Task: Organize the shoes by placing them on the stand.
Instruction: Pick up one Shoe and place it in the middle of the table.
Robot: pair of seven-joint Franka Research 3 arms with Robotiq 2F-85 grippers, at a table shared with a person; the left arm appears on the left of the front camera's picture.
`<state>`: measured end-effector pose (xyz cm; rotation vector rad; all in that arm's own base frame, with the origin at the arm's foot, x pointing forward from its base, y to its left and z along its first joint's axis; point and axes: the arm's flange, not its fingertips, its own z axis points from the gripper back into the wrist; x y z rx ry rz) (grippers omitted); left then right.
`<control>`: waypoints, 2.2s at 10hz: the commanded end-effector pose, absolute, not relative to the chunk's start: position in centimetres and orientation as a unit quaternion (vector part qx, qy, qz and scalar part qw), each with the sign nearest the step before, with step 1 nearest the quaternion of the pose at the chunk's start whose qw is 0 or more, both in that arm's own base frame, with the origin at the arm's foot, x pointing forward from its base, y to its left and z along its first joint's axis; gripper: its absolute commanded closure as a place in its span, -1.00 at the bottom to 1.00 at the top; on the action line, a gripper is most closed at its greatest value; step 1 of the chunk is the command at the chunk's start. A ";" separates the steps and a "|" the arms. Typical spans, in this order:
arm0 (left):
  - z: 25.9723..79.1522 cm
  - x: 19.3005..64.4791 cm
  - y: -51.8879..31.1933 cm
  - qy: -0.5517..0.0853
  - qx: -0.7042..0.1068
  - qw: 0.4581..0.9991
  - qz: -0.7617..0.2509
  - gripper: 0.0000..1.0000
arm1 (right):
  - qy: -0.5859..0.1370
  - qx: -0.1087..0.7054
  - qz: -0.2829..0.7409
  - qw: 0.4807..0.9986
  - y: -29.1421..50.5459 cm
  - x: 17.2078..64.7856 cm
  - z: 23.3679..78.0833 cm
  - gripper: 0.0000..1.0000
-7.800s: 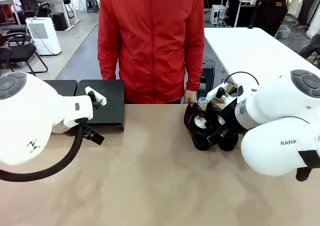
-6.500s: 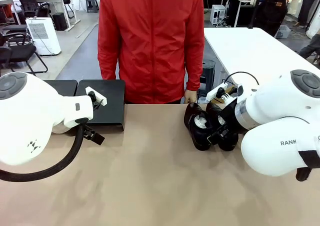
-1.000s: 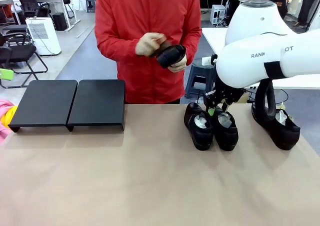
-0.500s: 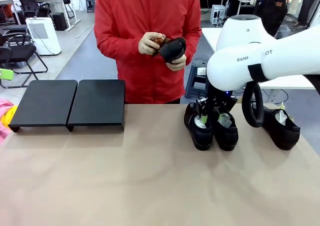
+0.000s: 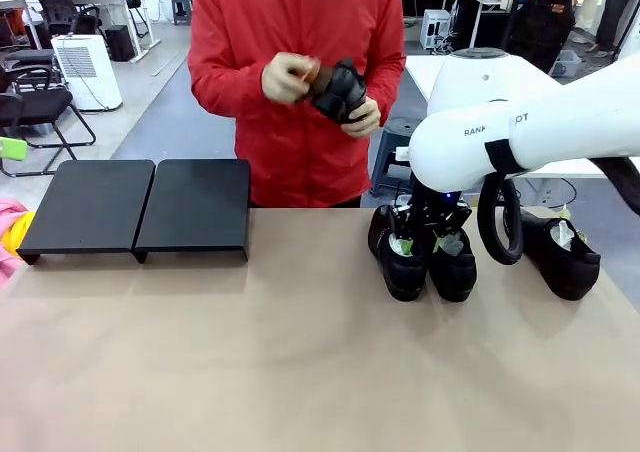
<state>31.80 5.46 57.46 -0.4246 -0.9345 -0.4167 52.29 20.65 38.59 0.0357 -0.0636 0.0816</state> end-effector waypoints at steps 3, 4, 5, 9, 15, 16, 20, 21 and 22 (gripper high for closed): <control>57.5 31.8 5.5 -0.445 -0.203 0.849 -0.200 -1.00 | -0.036 0.021 0.009 0.999 21.0 54.1 36.9 -0.08; 57.5 31.8 5.5 -0.445 -0.203 0.849 -0.200 -1.00 | -0.037 0.023 0.008 0.999 21.0 54.3 36.6 -0.08; 57.5 31.8 5.5 -0.445 -0.203 0.849 -0.200 -1.00 | -0.037 0.024 0.009 0.999 21.1 54.6 36.2 -0.08; 57.5 31.8 5.5 -0.445 -0.203 0.849 -0.200 -1.00 | -0.028 0.028 0.029 0.999 21.2 55.1 34.8 0.24; 57.5 31.8 5.5 -0.445 -0.203 0.849 -0.200 -1.00 | -0.021 0.013 0.029 0.999 20.9 55.4 33.9 1.00; 57.5 31.8 5.5 -0.445 -0.203 0.849 -0.200 -1.00 | -0.016 0.012 0.025 0.999 21.0 55.2 34.2 1.00; 57.5 31.8 5.5 -0.445 -0.203 0.849 -0.200 -1.00 | -0.062 0.046 0.026 0.997 21.8 50.7 41.9 1.00; 57.5 31.8 5.5 -0.445 -0.203 0.849 -0.200 -1.00 | -0.065 0.074 0.036 0.994 22.4 49.0 43.6 1.00; 57.5 31.8 5.5 -0.445 -0.203 0.849 -0.200 -1.00 | -0.064 0.080 0.044 0.994 23.2 47.2 45.0 1.00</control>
